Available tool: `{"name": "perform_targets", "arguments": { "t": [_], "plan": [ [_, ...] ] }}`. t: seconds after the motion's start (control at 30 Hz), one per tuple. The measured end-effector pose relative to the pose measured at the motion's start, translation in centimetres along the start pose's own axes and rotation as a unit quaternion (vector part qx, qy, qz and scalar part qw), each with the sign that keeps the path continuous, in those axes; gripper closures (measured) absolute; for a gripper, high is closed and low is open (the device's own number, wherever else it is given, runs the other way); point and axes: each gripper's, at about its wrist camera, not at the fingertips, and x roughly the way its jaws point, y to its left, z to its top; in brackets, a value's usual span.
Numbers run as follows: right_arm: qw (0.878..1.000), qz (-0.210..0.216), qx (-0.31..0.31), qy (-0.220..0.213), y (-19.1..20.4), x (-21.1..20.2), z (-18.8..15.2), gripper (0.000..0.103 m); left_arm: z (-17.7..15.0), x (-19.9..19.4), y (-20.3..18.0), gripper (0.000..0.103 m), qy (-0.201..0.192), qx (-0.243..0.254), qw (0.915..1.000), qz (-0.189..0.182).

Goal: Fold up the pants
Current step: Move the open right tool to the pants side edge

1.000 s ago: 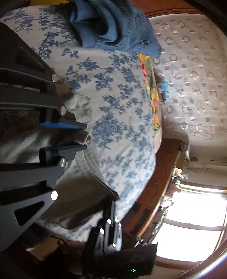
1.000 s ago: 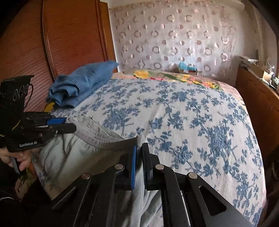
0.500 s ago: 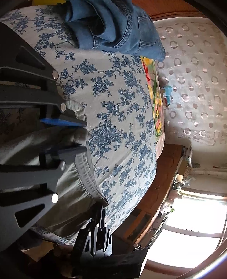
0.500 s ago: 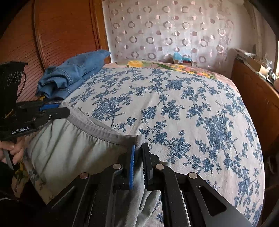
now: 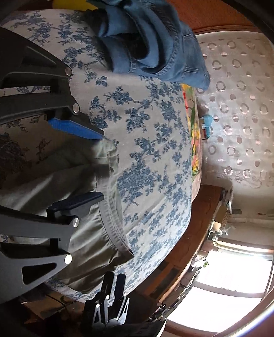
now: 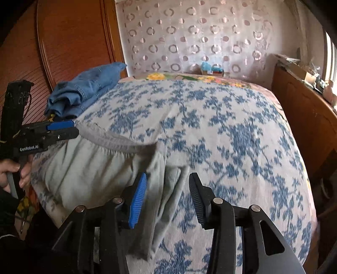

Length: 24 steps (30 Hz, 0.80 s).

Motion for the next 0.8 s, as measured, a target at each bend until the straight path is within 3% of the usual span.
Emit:
{"name": "perform_targets", "arguments": {
  "t": [0.43,0.8],
  "plan": [
    [0.999,0.003,-0.007,0.035,-0.1,2.5,1.2,0.056,-0.9,2.0,0.3,0.049,0.028,-0.003,0.9996,0.0],
    [1.0,-0.008,-0.019,0.007,0.7,3.4,0.7,0.053,-0.9,1.8,0.6,0.05,0.018,-0.008,0.9998,-0.007]
  ]
}}
